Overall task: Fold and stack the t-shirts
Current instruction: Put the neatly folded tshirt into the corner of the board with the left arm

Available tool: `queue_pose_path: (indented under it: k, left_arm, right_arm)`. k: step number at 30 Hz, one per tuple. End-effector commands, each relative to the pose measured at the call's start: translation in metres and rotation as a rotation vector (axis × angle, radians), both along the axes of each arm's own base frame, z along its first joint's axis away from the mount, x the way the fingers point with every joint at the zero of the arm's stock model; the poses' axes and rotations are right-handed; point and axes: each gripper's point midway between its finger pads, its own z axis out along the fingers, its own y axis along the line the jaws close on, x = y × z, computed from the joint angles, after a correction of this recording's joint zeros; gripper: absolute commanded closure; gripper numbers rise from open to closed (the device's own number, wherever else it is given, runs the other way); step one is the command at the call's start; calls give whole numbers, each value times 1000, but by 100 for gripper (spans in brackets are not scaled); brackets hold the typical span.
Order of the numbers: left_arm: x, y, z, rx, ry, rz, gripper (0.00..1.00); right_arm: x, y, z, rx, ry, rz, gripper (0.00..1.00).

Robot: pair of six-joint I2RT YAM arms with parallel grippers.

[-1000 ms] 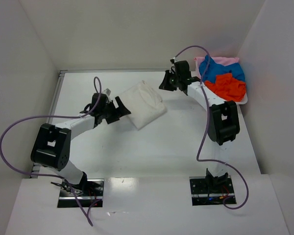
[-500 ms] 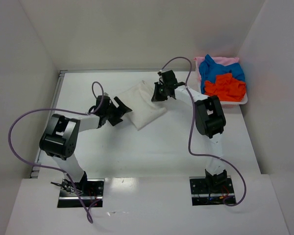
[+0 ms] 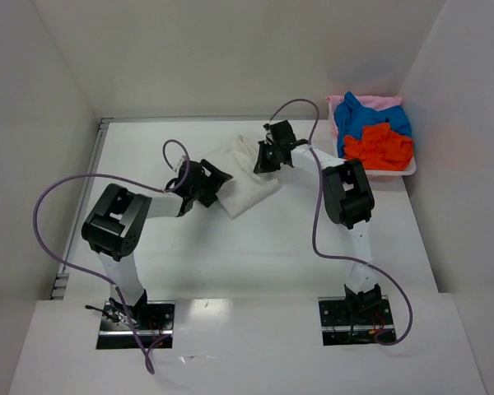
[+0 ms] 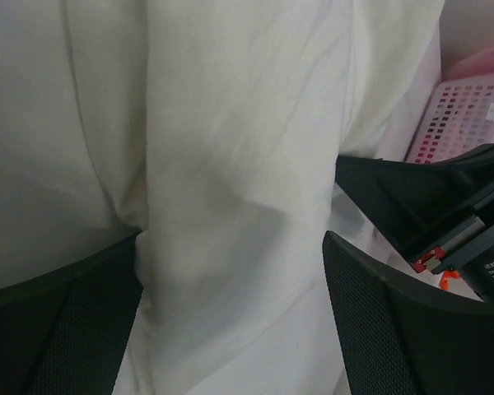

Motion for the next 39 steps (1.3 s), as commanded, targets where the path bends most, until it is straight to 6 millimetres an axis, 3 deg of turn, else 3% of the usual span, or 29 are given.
queue_pose_path:
  k: [1,5,9,17,18,20,22,24,25,26,28,29,30,32,33,36,37,39]
  left_arm:
    - [-16,18,-42,55,114,133,8]
    - [-12,28,-45,73,103,213,11]
    - [-9,30,-46,77,101,234,22]
    - [-1,23,-49,109,59,170,68]
    - [1,20,-46,105,51,150,82]
    - [8,15,-41,107,32,129,97]
    - [15,21,-40,116,36,133,100]
    - [25,32,-35,121,39,145,100]
    - [25,41,-34,145,46,158,100]
    - [32,47,-23,148,24,186,100]
    - [39,68,-16,158,14,231,100]
    - [42,76,-10,154,4,249,100]
    - [45,85,-10,154,5,267,100]
    - [53,109,-7,158,-1,315,100]
    - [55,115,-7,152,1,321,100]
    - [65,139,0,145,-23,362,100]
    - [65,143,0,140,-21,366,100]
    - [70,161,4,148,-29,396,100]
  right_arm:
    - [5,14,8,17,-35,42,100]
    - [4,15,0,15,-29,55,100]
    - [3,16,-5,18,-18,61,100]
    - [10,19,-4,22,-26,61,100]
    - [10,19,-3,22,-26,61,100]
    - [10,17,-3,9,-20,53,100]
    - [13,13,-2,-13,-22,34,94]
    - [20,12,23,-10,-64,10,81]
    - [20,12,33,-3,-79,10,65]
    - [25,8,58,20,-114,-10,45]
    - [28,7,92,77,-161,-23,34]
    - [28,8,110,103,-192,-22,21]
    - [29,1,144,132,-241,-43,16]
    - [27,-7,171,152,-294,-53,5]
    - [20,-9,203,174,-350,-52,2]
    - [8,-18,223,165,-388,-66,0]
    - [0,-23,242,173,-423,-74,0]
    - [-8,-32,240,152,-426,-103,0]
